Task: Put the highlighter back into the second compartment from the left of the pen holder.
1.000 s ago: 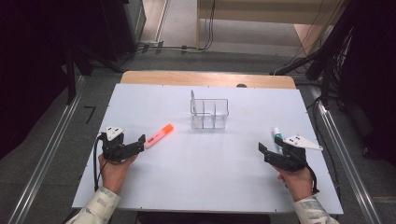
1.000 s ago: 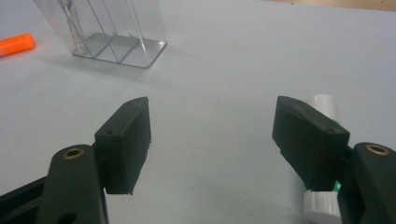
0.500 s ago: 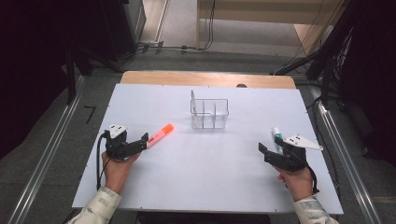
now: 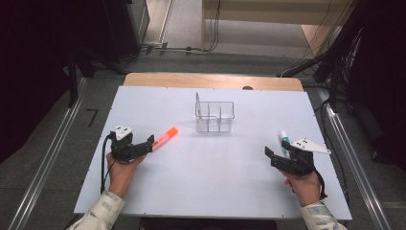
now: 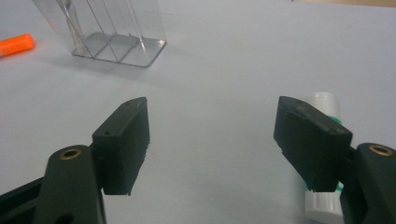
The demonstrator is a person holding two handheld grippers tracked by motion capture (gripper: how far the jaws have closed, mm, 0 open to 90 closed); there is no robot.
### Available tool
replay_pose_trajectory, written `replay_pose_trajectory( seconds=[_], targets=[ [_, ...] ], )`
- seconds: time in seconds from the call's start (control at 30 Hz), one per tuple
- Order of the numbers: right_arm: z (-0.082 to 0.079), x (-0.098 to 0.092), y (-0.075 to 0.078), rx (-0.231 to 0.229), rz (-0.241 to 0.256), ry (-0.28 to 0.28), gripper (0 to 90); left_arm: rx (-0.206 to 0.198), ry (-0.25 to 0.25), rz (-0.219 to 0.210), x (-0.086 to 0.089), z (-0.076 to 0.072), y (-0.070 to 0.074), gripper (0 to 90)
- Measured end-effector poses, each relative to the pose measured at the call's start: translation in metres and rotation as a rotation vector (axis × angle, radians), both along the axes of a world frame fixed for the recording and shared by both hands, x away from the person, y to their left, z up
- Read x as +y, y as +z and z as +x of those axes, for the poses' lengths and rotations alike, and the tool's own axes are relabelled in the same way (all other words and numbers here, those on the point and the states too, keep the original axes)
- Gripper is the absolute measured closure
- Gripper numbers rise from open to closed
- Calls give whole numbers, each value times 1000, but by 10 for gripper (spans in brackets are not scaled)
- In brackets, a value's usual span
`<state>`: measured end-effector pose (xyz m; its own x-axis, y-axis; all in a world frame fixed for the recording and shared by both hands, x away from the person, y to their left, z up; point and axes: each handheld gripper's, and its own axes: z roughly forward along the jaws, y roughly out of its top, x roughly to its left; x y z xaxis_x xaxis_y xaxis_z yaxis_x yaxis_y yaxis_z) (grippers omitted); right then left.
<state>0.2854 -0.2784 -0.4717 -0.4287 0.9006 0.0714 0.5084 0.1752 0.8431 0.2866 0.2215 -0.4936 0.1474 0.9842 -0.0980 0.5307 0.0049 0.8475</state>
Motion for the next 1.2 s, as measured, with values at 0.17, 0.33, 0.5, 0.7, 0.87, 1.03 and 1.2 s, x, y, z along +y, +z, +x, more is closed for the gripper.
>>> replay_pose_trajectory(
  seconds=[0.17, 0.33, 0.5, 0.7, 0.87, 1.03, 1.2],
  targets=[
    [0, 1, 0, 3, 2, 0, 255, -10, -15, 1, -1, 2, 1, 164],
    [1, 1, -1, 5, 1, 2, 255, -2, -22, 8, -3, 5, -1, 164],
    [1, 2, -1, 7, 2, 1, 255, 7, -39, 3, -4, 8, -2, 164],
    [1, 2, -1, 10, 4, 3, 255, 20, -63, 0, -7, 12, -5, 165],
    [2, 3, -1, 9, 5, 5, 255, 12, -76, 0, -11, 16, -7, 190],
    [2, 3, -1, 9, 3, 6, 255, 1, -86, -2, -14, 21, -10, 203],
    [2, 3, -1, 10, 4, 7, 254, 12, -98, 6, -18, 26, -10, 204]
  ],
)
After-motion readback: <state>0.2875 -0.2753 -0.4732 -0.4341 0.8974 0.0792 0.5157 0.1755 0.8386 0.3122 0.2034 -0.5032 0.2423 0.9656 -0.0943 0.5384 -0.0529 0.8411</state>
